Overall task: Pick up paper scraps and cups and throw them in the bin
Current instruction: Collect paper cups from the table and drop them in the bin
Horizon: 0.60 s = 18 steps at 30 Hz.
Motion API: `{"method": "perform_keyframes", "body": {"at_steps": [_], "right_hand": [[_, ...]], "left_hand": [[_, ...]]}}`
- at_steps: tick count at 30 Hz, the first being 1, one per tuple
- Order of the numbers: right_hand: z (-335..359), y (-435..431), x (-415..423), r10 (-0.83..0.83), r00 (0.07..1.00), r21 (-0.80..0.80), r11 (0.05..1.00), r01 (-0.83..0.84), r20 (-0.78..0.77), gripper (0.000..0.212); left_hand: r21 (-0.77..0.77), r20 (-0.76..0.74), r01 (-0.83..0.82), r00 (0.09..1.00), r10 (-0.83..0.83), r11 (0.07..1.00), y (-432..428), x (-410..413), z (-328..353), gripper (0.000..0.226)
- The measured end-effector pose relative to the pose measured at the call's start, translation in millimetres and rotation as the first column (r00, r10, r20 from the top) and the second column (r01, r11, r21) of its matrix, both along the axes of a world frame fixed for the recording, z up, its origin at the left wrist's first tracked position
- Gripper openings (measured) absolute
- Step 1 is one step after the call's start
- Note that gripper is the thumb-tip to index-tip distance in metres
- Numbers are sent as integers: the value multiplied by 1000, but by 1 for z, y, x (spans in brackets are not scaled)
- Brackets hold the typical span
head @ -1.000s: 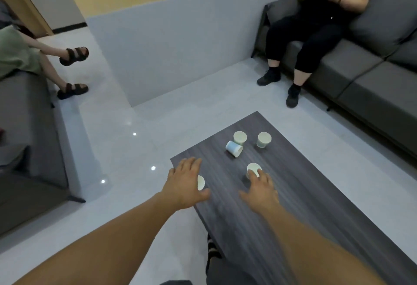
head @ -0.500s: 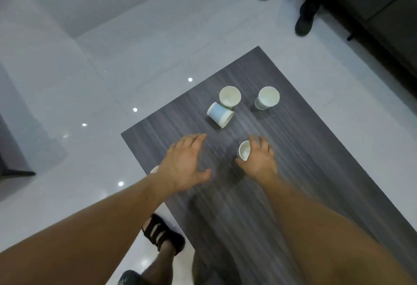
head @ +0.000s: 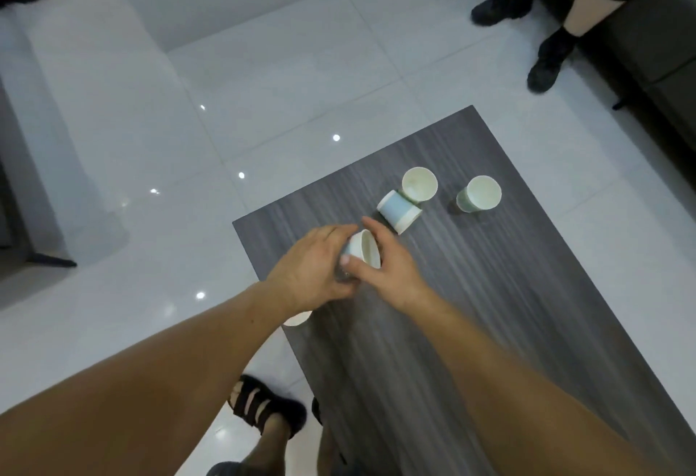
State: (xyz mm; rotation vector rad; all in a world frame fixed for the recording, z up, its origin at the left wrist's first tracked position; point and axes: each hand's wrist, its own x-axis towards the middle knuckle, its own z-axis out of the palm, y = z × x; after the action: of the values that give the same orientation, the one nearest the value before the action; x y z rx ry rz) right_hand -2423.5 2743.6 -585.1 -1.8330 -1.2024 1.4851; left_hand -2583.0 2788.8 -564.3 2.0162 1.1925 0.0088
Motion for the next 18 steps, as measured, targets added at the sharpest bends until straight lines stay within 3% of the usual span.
{"method": "perform_keyframes", "body": {"at_steps": [4, 7, 9, 12, 15, 18], "right_hand": [[7, 4, -35, -35, 992, 14, 999, 37, -119, 93], [-4, -4, -56, 98, 968, 26, 994, -107, 231, 87], [-17, -14, -74, 332, 850, -41, 937, -347, 409, 93], [-39, -34, -108, 573, 635, -181, 799, -573, 518, 108], [-59, -47, -130, 640, 493, -292, 738, -608, 590, 101], [-63, -49, -143, 606, 479, -305, 767, -565, 635, 79]], "left_hand": [[16, 36, -166, 986, 166, 986, -1, -47, 3, 60], [5, -30, -391, 920, 391, 920, -12, -97, -1, 74], [16, -86, -490, 868, 490, 871, -24, -131, -6, 86], [22, -136, -558, 820, 556, 829, -47, -175, -9, 97], [4, -120, -607, 789, 603, 795, -68, -211, -10, 92], [16, -115, -637, 764, 634, 771, -84, -239, -9, 83]]}}
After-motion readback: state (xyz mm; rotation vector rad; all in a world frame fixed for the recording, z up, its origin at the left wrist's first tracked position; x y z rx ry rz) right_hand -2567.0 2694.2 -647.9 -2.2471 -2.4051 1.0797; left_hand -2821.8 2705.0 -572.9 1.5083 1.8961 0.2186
